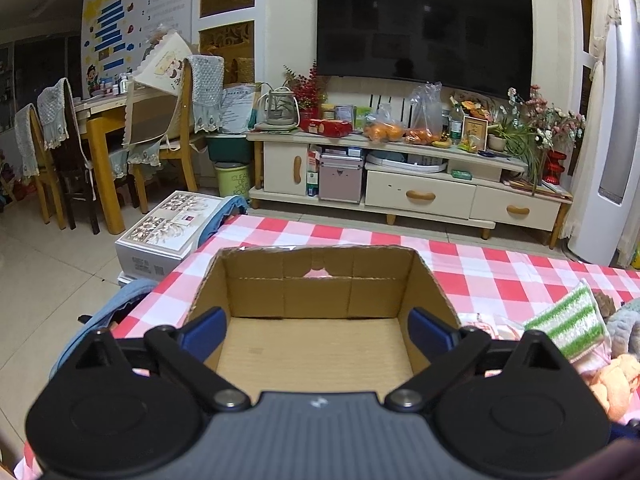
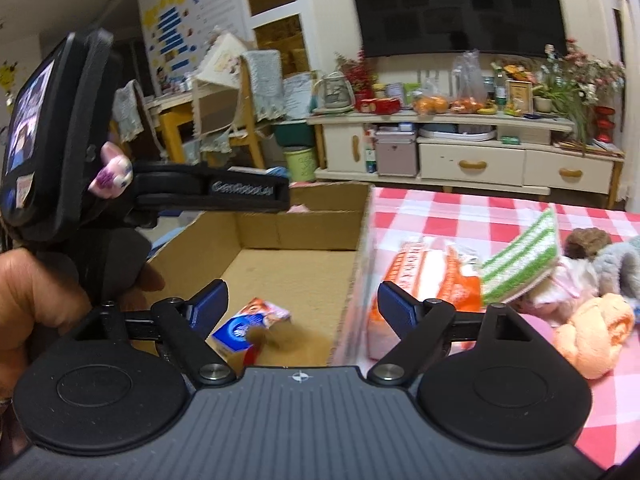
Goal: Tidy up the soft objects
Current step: 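Carry the tissue pack and teddy bear into the cardboard box and open both tools, then move both tools back from the box to the pile of soft items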
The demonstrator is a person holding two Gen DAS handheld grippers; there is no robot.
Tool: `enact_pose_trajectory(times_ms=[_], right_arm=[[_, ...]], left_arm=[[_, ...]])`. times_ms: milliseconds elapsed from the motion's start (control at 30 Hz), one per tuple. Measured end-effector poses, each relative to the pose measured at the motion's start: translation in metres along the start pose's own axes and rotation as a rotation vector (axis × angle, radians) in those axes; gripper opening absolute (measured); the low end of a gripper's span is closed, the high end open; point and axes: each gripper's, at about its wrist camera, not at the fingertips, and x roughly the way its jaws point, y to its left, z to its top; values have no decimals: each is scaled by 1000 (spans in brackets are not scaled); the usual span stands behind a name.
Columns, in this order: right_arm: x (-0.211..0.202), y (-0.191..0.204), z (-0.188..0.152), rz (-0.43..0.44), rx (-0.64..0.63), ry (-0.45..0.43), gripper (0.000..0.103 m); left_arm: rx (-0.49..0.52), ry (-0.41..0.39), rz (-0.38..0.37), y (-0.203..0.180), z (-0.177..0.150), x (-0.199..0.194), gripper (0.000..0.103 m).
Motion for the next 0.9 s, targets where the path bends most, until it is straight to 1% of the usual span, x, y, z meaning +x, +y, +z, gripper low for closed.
enact_pose_trajectory(times_ms=[200,433,900], right_arm=[[-7,-15,-2,-54,54,-25,103],[-14,-34,-8,-92,117,-37,103],[-20,-41,-15,-153,182,-54,103]], left_arm=[[14,-4,-13,-8,1,-2,98],[33,-5,-21,-22,2,-3,98],[83,-3,-43,-57,-2,-6,99]])
